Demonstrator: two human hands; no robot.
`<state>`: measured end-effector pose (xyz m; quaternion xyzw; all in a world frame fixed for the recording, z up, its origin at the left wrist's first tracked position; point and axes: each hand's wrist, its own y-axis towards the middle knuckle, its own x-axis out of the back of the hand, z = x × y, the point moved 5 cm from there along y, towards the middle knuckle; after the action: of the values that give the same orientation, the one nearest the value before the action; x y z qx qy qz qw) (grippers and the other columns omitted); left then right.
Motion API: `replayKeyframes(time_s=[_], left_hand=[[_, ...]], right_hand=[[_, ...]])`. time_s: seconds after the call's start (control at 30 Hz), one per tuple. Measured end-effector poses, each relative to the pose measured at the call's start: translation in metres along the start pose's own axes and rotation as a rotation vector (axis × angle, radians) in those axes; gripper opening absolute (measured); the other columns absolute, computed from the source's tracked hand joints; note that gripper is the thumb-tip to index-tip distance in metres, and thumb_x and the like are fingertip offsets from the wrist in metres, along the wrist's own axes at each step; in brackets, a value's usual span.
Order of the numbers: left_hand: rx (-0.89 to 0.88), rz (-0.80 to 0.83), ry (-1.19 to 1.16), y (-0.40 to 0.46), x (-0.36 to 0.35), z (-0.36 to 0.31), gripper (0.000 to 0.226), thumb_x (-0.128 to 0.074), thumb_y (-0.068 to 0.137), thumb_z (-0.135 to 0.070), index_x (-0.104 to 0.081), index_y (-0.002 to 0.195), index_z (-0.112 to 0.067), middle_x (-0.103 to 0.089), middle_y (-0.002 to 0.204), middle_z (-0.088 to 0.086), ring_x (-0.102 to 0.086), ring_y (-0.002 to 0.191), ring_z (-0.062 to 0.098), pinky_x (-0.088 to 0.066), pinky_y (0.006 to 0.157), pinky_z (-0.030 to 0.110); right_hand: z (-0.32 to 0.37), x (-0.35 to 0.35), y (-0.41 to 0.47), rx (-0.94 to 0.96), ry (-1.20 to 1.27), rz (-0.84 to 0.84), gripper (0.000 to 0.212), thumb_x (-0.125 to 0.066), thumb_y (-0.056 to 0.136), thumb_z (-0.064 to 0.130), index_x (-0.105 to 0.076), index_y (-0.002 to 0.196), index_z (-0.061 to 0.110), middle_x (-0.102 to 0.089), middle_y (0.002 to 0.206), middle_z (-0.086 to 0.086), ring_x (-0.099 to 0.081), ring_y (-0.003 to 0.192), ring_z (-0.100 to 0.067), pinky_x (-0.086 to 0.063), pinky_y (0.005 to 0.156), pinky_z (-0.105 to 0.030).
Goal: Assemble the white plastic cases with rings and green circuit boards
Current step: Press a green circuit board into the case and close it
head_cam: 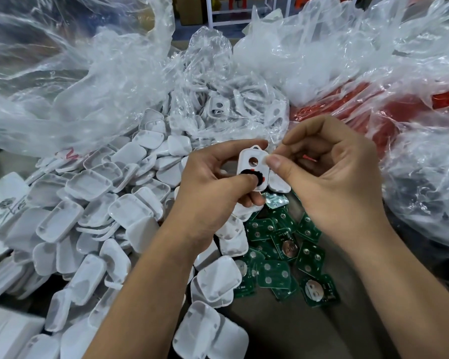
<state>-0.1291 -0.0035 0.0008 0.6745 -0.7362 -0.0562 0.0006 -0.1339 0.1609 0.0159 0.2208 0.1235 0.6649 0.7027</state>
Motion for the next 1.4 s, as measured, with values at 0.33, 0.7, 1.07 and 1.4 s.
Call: replayKeyframes(time_s=[0.33, 0.7, 1.07, 1.4], left_hand=[[0.031, -0.007, 0.083, 0.001, -0.001, 0.005, 0.048, -0.061, 0.085, 0.019, -0.078, 0.11, -0.018, -0.073, 0.069, 0.006, -0.066, 0.052, 0.023, -0.049, 0.05, 0.022], [0.058, 0.003, 0.11, 0.0, -0.003, 0.005, 0.046, -0.064, 0.084, 0.015, -0.078, 0.103, -0.024, -0.076, 0.073, 0.004, -0.068, 0.053, 0.019, -0.048, 0.048, 0.021], [0.061, 0.012, 0.099, 0.0, -0.003, 0.007, 0.047, -0.062, 0.085, 0.016, -0.075, 0.099, -0.027, -0.073, 0.065, 0.004, -0.067, 0.051, 0.017, -0.049, 0.049, 0.021], [0.043, 0.049, 0.13, 0.001, -0.004, 0.009, 0.045, -0.061, 0.083, 0.014, -0.078, 0.102, -0.023, -0.07, 0.062, 0.001, -0.065, 0.051, 0.015, -0.049, 0.049, 0.025]], right_hand=[[-0.001, -0.005, -0.002, 0.032, -0.153, 0.038, 0.026, -0.09, 0.08, 0.01, -0.069, 0.093, 0.017, -0.075, 0.082, 0.006, -0.076, 0.08, -0.015, -0.063, 0.072, -0.028], [-0.003, -0.007, -0.002, -0.002, -0.138, 0.064, 0.025, -0.09, 0.079, 0.006, -0.07, 0.09, 0.016, -0.076, 0.081, 0.005, -0.076, 0.078, -0.012, -0.061, 0.072, -0.024], [-0.004, -0.008, -0.003, 0.036, -0.213, 0.061, 0.018, -0.089, 0.081, 0.011, -0.078, 0.091, 0.02, -0.076, 0.08, 0.009, -0.076, 0.076, -0.013, -0.064, 0.071, -0.03], [0.002, -0.013, -0.005, 0.138, -0.383, 0.128, 0.016, -0.084, 0.085, 0.005, -0.083, 0.096, 0.016, -0.076, 0.09, 0.005, -0.072, 0.081, -0.007, -0.06, 0.073, -0.031]])
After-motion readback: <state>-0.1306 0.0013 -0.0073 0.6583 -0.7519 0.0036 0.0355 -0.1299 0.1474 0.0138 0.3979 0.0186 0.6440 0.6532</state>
